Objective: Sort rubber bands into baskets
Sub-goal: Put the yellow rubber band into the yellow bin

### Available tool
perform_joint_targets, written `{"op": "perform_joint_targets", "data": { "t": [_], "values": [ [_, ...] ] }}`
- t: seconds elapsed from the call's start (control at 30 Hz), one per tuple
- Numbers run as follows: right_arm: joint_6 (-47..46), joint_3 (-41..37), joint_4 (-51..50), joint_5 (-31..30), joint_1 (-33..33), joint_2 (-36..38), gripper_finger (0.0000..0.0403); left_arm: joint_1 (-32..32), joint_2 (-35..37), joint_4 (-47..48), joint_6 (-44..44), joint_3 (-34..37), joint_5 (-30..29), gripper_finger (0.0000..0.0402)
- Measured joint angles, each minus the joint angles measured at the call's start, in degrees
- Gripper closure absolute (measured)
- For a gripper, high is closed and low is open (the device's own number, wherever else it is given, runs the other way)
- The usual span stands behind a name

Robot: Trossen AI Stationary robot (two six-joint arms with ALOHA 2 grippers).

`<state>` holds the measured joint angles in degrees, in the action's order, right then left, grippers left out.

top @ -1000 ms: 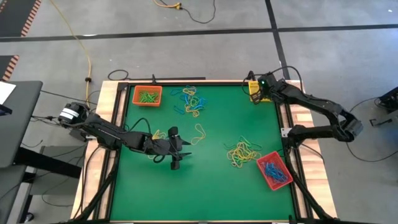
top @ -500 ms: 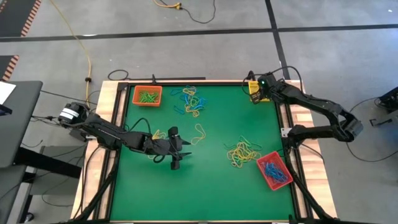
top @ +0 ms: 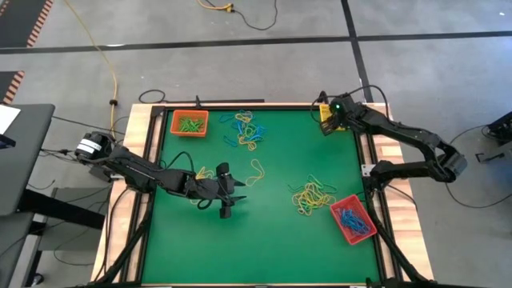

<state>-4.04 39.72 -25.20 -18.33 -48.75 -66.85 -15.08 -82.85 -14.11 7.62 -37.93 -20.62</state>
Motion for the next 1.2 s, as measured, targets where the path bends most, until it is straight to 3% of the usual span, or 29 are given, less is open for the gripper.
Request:
{"op": "perform_joint_targets", "data": {
  "t": [0.2,0.3,0.73,0.97,1.2],
  "values": [
    [1.5,0.0,1.3,15.5,3.0,0.0,0.0217,0.0,0.0,0.0,-0.4,0.0,0.0,0.0216],
    [1.5,0.0,2.0,18.5,6.8,0.0,0.0224,0.0,0.0,0.0,-0.4,0.0,0.0,0.0216],
    [1.0,0.0,15.0,18.6,32.4,-1.6,0.0237,0.0,0.0,0.1,-0.5,0.0,0.0,0.0216],
    [3.4,0.0,29.3,18.4,42.7,-11.8,0.0237,0.0,-0.6,0.1,-0.4,-0.1,0.0,0.0216],
    [6.2,0.0,40.8,15.2,46.3,-23.6,0.0237,0.0,-1.7,-0.1,-0.4,-0.1,0.0,0.0216]
  ]
}}
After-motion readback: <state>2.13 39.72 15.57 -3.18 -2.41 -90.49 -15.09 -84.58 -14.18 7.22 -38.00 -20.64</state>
